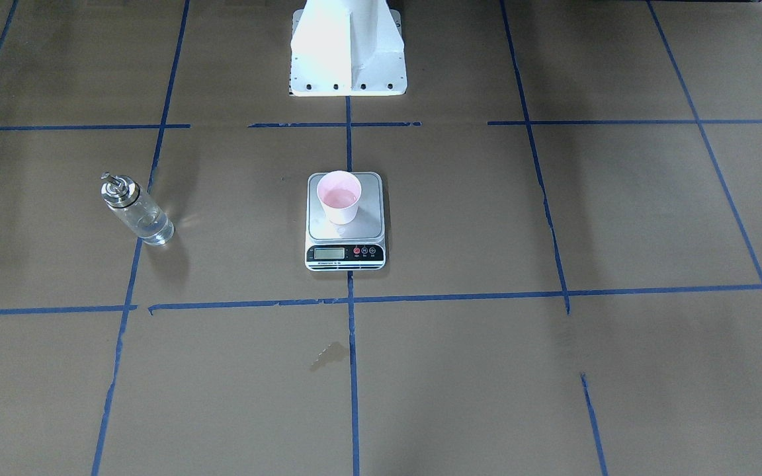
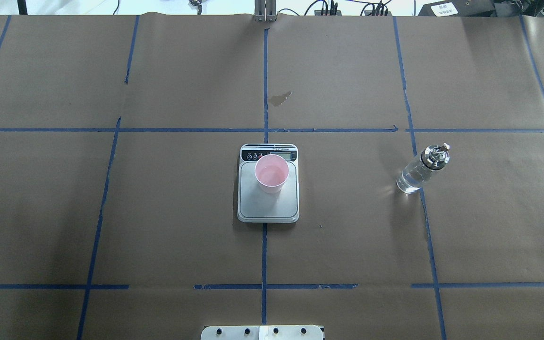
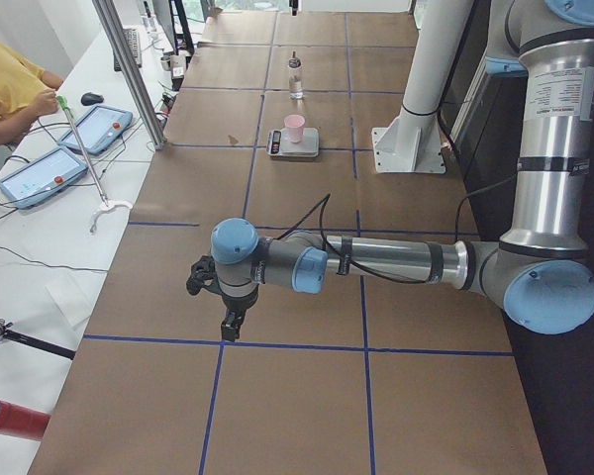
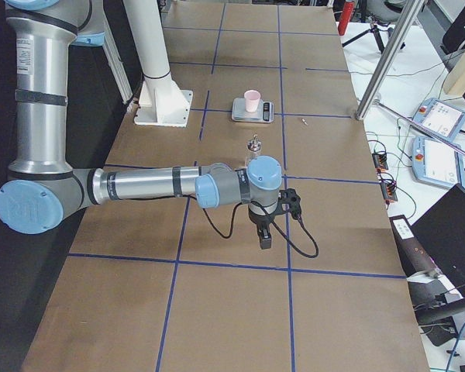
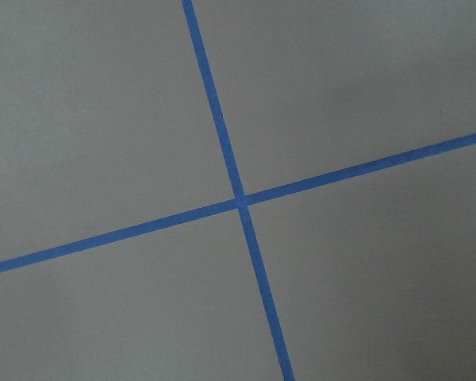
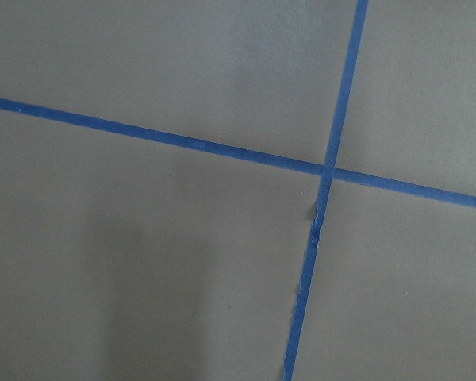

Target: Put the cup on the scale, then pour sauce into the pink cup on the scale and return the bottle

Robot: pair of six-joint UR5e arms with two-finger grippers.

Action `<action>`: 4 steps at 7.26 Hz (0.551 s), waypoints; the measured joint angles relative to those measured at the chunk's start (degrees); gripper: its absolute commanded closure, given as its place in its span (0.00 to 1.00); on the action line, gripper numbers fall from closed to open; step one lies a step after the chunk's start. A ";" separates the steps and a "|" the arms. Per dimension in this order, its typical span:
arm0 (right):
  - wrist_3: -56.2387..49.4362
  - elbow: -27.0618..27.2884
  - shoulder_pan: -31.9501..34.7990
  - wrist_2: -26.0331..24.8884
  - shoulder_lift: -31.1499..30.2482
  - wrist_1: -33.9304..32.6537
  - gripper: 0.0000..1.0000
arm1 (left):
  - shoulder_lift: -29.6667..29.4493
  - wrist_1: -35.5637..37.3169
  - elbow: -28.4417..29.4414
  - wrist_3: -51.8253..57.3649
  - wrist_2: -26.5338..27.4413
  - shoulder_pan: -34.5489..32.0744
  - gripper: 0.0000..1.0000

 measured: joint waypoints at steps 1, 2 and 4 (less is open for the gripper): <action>0.39 0.06 -0.83 -0.05 0.30 1.10 0.00 | -0.39 0.03 0.33 0.12 0.31 0.03 0.00; 0.89 -0.13 -1.35 0.10 1.73 0.22 0.00 | -0.53 -0.06 0.48 0.14 0.30 0.06 0.00; 1.30 0.25 -1.99 0.24 8.66 -11.12 0.00 | -0.01 -0.28 0.80 -0.05 -0.01 0.05 0.00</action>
